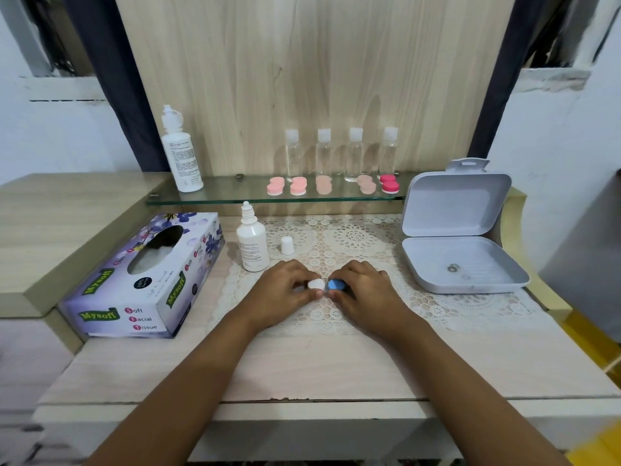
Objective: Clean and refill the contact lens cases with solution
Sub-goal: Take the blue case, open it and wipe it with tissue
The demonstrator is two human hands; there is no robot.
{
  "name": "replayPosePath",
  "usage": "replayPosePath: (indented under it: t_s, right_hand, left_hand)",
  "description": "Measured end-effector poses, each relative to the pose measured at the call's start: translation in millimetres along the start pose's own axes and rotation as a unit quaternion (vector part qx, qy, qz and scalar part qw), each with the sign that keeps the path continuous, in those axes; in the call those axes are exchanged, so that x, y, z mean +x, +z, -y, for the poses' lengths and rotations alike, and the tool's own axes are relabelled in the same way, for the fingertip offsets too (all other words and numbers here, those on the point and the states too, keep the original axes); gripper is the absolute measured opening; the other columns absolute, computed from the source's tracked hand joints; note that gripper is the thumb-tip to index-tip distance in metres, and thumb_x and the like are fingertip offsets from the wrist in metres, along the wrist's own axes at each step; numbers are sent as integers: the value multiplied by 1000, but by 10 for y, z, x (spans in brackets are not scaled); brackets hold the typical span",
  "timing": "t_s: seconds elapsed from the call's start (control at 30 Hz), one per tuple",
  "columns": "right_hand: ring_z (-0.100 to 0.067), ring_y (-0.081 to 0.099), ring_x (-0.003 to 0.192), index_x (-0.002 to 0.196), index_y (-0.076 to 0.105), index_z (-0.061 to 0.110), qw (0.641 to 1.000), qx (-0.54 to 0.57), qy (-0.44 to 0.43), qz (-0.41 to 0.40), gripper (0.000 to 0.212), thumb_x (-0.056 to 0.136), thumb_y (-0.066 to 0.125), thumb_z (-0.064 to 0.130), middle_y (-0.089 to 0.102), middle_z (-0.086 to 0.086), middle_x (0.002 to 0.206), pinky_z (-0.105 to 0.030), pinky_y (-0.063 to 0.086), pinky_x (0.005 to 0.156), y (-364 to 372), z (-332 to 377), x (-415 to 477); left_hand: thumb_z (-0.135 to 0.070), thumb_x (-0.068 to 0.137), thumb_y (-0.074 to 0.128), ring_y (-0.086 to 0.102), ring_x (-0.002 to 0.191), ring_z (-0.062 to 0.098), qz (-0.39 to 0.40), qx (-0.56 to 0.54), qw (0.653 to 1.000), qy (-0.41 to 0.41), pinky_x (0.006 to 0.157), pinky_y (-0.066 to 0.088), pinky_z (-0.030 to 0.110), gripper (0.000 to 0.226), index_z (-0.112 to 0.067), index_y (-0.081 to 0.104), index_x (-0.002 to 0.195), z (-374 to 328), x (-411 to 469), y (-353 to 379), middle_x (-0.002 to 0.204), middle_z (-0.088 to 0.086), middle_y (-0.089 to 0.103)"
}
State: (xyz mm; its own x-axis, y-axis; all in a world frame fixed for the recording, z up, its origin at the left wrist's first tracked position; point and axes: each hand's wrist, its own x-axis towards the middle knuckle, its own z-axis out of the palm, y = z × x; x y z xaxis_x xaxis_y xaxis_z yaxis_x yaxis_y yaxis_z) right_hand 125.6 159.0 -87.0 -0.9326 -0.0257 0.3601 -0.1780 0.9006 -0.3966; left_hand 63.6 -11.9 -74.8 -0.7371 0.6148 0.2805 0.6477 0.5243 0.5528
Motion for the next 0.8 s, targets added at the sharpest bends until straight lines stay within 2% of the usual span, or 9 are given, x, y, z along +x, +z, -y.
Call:
replayPosePath:
  t_s: [0.07, 0.13, 0.4, 0.57, 0.67, 0.73, 0.8]
  right_hand:
    - [-17, 48, 102, 107, 63, 18, 1000, 29, -9, 0, 22, 90, 57, 30, 56, 2, 103, -34, 36, 86, 5, -6, 6]
    - [-19, 50, 98, 105, 64, 13, 999, 46, -15, -1, 21, 89, 59, 25, 56, -1, 100, -34, 40, 86, 3, -5, 7]
    - [-17, 48, 94, 105, 63, 9, 998, 54, -25, -5, 20, 89, 59, 20, 55, -3, 100, -22, 34, 79, 10, 4, 7]
    - [-16, 48, 90, 103, 64, 9, 998, 53, -36, -21, 19, 88, 59, 20, 55, -4, 97, -20, 32, 76, 19, -3, -2]
    - [-17, 49, 88, 101, 64, 9, 997, 56, -39, -28, 17, 88, 60, 20, 55, -4, 94, -21, 34, 76, 24, -3, -5]
    - [-19, 50, 88, 100, 64, 9, 997, 55, -44, -30, 17, 88, 61, 20, 55, -4, 93, -23, 37, 77, 31, -9, -3]
    - [-18, 50, 89, 101, 64, 10, 997, 53, -46, -31, 17, 88, 60, 20, 55, -4, 94, -23, 37, 78, 35, -11, -2]
  left_hand:
    - [-29, 81, 70, 55, 91, 13, -7, -5, 1000, 5, 82, 45, 30, 25, -19, 71, 104, -2, -2, -1, 94, 2, 63]
    - [-29, 80, 71, 56, 91, 13, -13, -6, 1000, 6, 81, 45, 28, 27, -19, 71, 105, -1, -3, -1, 95, 2, 64]
    - [-29, 79, 73, 58, 87, 9, -25, -4, 1000, 13, 76, 44, 20, 29, -18, 72, 106, 15, -3, 7, 95, 0, 65]
    - [-31, 84, 67, 55, 93, 11, -1, 4, 1000, 11, 83, 43, 23, 33, -18, 67, 114, 7, -1, 16, 100, 2, 61]
    - [-42, 89, 55, 48, 103, 13, 45, 41, 998, 4, 93, 38, 26, 46, -19, 56, 129, 15, -2, 26, 104, -4, 50]
    - [-47, 87, 47, 46, 103, 13, 59, 65, 996, 13, 94, 38, 29, 54, -20, 50, 134, 19, -8, 23, 102, -6, 45]
    - [-37, 91, 52, 47, 99, 14, 55, 64, 996, 24, 91, 39, 30, 43, -20, 54, 131, 11, -9, 20, 100, -5, 45]
